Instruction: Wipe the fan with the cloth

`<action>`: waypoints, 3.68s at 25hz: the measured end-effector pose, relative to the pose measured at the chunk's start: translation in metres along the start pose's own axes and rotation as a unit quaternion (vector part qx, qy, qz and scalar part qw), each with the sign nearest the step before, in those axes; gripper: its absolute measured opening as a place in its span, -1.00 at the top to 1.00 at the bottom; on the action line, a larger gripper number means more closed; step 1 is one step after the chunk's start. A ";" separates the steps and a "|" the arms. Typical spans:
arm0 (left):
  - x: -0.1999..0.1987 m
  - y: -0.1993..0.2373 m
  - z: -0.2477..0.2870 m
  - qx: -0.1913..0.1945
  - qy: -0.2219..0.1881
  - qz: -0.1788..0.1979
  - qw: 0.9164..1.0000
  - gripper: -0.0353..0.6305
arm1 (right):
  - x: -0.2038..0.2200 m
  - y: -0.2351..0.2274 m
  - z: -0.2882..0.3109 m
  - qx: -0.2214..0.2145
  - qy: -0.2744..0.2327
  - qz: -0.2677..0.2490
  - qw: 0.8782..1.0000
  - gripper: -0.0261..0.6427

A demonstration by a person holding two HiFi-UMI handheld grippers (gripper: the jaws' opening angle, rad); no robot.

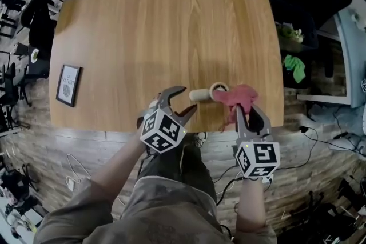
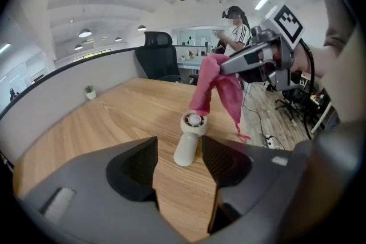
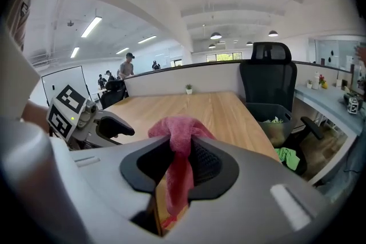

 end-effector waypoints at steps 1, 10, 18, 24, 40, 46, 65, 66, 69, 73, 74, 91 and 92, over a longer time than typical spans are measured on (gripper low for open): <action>0.003 0.000 0.007 0.005 0.003 -0.001 1.000 0.16 | 0.002 -0.002 0.006 0.001 0.004 0.000 1.000 0.66; 0.021 -0.002 0.061 0.028 0.038 0.008 0.999 0.16 | 0.019 -0.013 0.044 0.006 0.034 0.006 0.999 0.66; 0.026 -0.004 0.084 0.039 0.050 0.026 0.998 0.34 | 0.024 -0.014 0.079 0.001 0.054 0.002 0.999 0.66; 0.027 -0.004 0.087 0.049 0.044 0.019 0.998 0.34 | 0.025 0.004 0.106 -0.023 0.082 -0.017 0.996 0.66; 0.032 0.005 0.086 0.053 0.021 0.006 0.998 0.35 | 0.011 0.077 0.146 -0.160 0.150 -0.129 0.967 0.66; 0.032 0.006 0.087 0.064 0.016 -0.006 0.998 0.36 | 0.006 0.041 0.134 -0.088 0.131 -0.100 0.982 0.66; 0.035 0.008 0.086 0.058 0.012 0.005 0.998 0.37 | -0.003 0.038 0.140 -0.016 0.125 -0.109 0.986 0.66; 0.035 0.009 0.086 0.058 0.012 0.003 0.998 0.37 | -0.002 0.043 0.141 -0.023 0.129 -0.120 0.984 0.66; 0.034 0.009 0.086 0.053 0.014 0.007 0.998 0.37 | 0.003 0.054 0.139 -0.065 0.138 -0.124 0.981 0.66; 0.034 0.009 0.086 0.054 0.017 0.008 0.998 0.37 | 0.016 0.075 0.142 -0.140 0.155 -0.123 0.970 0.66; 0.034 0.009 0.086 0.055 0.017 0.009 0.998 0.37 | 0.019 0.077 0.142 -0.157 0.154 -0.111 0.969 0.66; 0.037 0.006 0.086 0.064 0.008 0.022 0.998 0.37 | 0.008 -0.001 0.120 0.023 0.102 -0.035 0.994 0.66; 0.038 0.006 0.086 0.065 0.009 0.028 0.997 0.38 | 0.007 0.008 0.124 0.017 0.103 -0.044 0.994 0.66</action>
Point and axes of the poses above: the fingertips, and each gripper's own axes: z forward along the fingers, y to its left, x out of its underside, the point moved 8 cm from there along -z, backward along the fingers, and after that the axes turned 14 degrees about y, right-handed, at the moved point
